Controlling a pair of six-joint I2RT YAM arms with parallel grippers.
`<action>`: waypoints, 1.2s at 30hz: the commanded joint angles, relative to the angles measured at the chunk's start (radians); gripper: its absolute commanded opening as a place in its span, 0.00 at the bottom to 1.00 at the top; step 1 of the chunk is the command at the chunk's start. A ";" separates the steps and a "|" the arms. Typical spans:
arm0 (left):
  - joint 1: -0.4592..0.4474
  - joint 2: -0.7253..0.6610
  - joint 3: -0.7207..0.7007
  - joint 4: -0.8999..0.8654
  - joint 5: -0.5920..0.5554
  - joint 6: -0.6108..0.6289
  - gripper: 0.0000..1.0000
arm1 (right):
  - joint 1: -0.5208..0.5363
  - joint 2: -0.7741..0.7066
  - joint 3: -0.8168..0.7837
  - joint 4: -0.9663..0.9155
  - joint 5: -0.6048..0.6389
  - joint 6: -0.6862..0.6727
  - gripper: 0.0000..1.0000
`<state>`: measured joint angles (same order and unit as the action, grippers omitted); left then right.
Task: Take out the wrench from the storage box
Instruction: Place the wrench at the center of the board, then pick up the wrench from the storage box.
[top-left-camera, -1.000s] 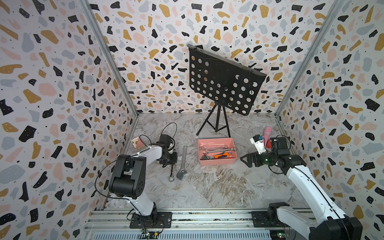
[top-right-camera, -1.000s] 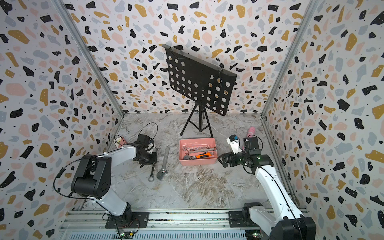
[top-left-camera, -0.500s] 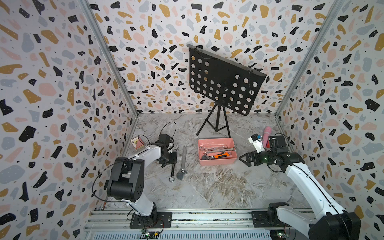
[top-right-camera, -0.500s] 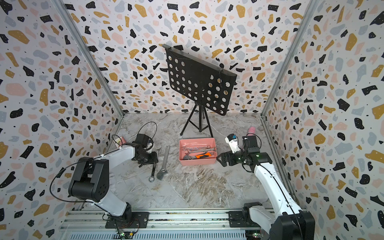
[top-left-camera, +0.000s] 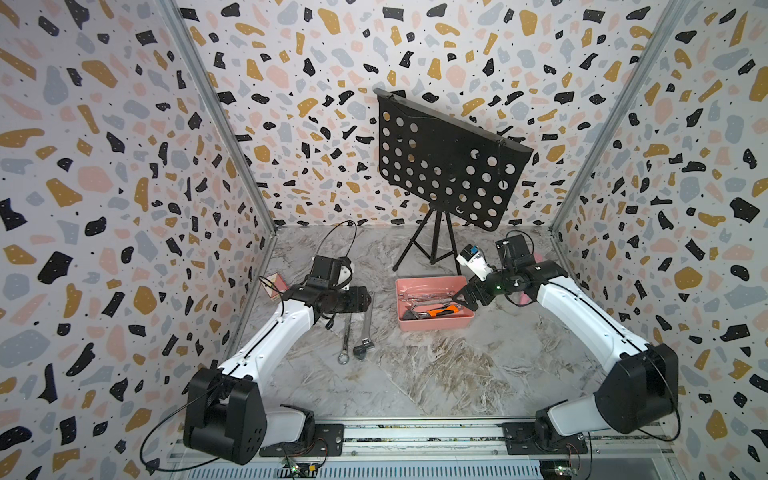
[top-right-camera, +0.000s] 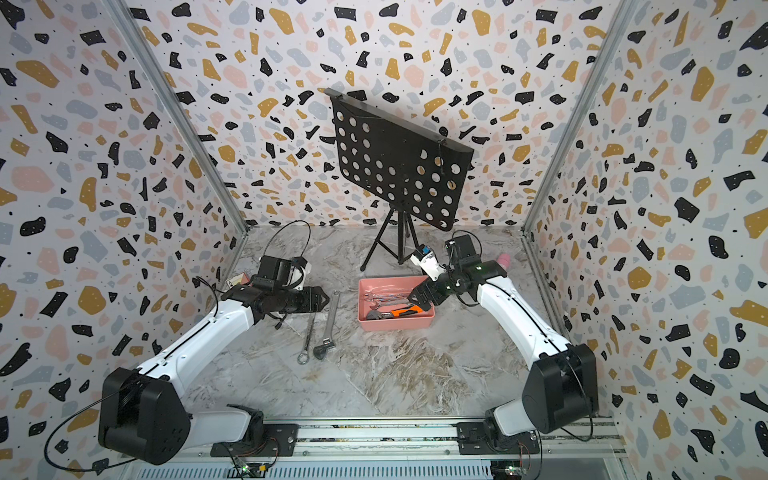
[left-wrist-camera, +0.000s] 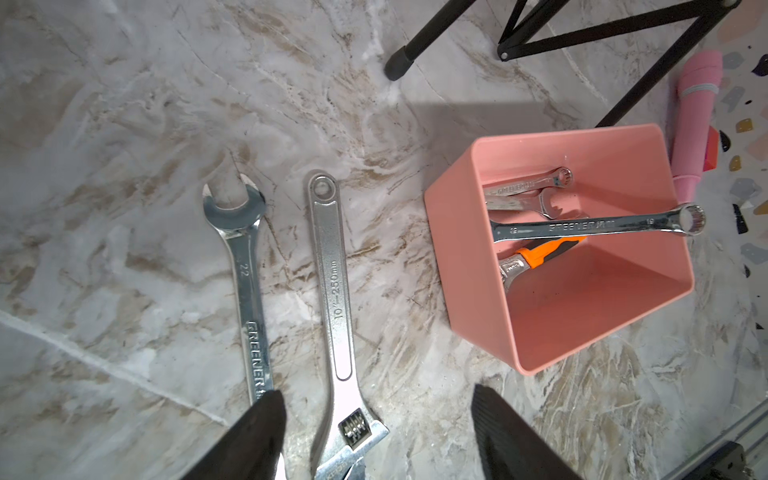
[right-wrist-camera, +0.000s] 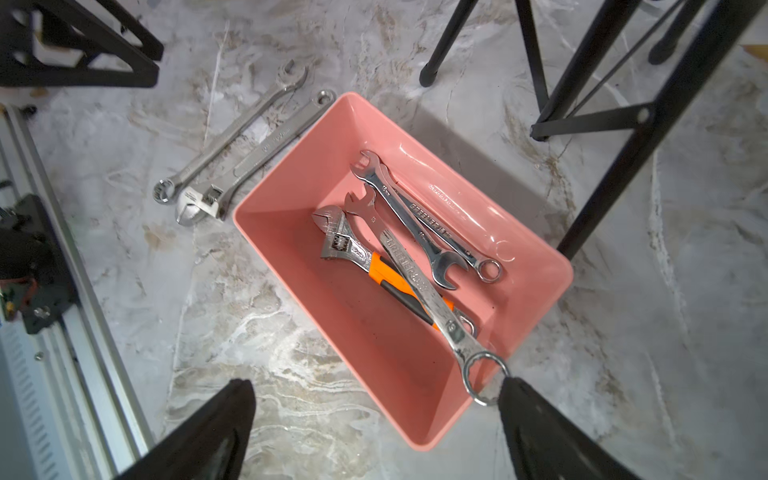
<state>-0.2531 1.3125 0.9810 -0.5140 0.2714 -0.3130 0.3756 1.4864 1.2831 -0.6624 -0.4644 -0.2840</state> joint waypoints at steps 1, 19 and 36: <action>-0.005 -0.037 -0.023 0.007 0.027 -0.031 0.83 | 0.043 0.072 0.084 -0.100 0.093 -0.162 0.94; -0.005 -0.058 -0.097 0.041 0.091 -0.053 0.95 | 0.175 0.422 0.247 -0.068 0.384 -0.422 0.65; -0.004 -0.039 -0.107 0.040 0.102 -0.034 0.96 | 0.241 0.486 0.280 -0.056 0.423 -0.401 0.09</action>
<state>-0.2539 1.2682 0.8886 -0.4927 0.3595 -0.3595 0.6117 1.9915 1.5200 -0.7109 -0.0559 -0.6960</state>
